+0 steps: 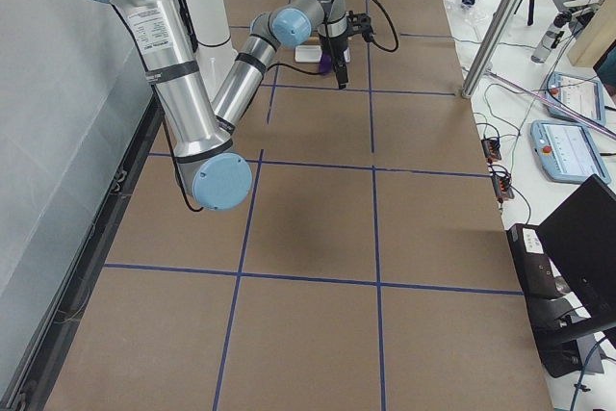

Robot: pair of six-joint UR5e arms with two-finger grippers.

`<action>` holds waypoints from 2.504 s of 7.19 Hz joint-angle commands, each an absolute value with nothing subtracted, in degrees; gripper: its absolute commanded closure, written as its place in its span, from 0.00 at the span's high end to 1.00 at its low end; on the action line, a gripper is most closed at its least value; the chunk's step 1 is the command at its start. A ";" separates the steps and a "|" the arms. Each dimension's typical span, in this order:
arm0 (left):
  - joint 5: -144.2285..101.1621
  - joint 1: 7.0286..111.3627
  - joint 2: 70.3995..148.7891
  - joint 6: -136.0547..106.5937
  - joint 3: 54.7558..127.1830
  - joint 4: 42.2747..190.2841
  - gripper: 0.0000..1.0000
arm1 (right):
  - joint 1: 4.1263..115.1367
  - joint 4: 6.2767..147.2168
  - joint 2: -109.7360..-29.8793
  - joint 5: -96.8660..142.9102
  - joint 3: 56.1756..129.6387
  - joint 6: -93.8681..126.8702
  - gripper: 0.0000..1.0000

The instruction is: Hang towel on rack

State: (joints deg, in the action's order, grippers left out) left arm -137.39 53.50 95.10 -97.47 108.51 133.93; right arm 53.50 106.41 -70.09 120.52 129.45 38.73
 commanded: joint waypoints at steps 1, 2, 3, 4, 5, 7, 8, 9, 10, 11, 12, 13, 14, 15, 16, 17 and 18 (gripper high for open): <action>-137.46 54.58 91.06 -97.12 108.11 138.07 0.00 | 53.88 106.44 -70.22 120.50 128.59 38.76 1.00; -137.46 55.19 90.97 -97.12 107.93 138.08 0.00 | 53.96 106.44 -70.22 120.41 128.32 38.76 1.00; -137.37 55.46 90.01 -97.03 107.67 138.16 0.00 | 54.05 106.44 -70.22 120.41 128.15 38.76 1.00; -137.46 55.63 88.61 -94.42 107.49 138.16 0.00 | 54.31 106.44 -70.22 120.50 128.14 38.67 1.00; -137.37 55.63 87.64 -92.92 107.49 138.16 0.00 | 54.32 106.44 -70.40 120.50 128.14 38.67 1.00; -135.72 55.28 87.98 -92.81 104.69 138.16 0.99 | 54.49 106.44 -70.75 120.32 128.23 38.67 1.00; -134.57 55.28 87.63 -92.46 103.98 138.25 1.00 | 55.80 106.44 -72.84 120.41 128.06 38.24 1.00; -134.56 55.54 87.45 -92.29 103.71 138.86 1.00 | 57.64 106.35 -74.43 120.76 127.01 37.62 1.00; -134.56 55.89 86.67 -86.46 103.36 138.69 1.00 | 60.79 106.35 -75.57 120.94 124.57 34.05 1.00; -134.56 57.38 83.61 -78.13 103.53 138.78 1.00 | 65.69 106.43 -77.50 122.94 120.97 29.05 1.00; -134.56 60.09 80.97 -68.82 103.54 138.78 1.00 | 72.88 106.35 -78.30 128.61 114.85 20.91 1.00; -134.73 63.51 79.47 -58.38 103.01 138.34 1.00 | 78.34 106.52 -79.62 131.80 109.39 10.65 1.00; -134.74 66.68 79.19 -48.96 101.18 138.25 1.00 | 82.05 106.35 -80.93 131.57 105.25 7.24 1.00; -134.91 71.06 78.15 -36.08 99.94 137.21 1.00 | 87.22 106.00 -80.69 132.01 99.46 3.29 1.00; -134.74 75.80 78.31 -24.38 99.58 129.54 1.00 | 88.58 106.00 -80.68 131.32 95.92 -3.53 1.00; -134.48 82.90 78.92 -10.69 99.93 119.02 1.00 | 90.86 106.00 -80.42 131.05 91.36 -8.13 1.00; -134.39 86.19 81.36 -2.37 100.02 110.65 1.00 | 92.27 106.08 -80.25 131.04 90.01 -10.26 1.00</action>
State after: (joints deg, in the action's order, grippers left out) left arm -134.55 80.73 79.36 -14.88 99.95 121.16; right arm 90.05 106.03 -80.45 131.17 93.19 -6.19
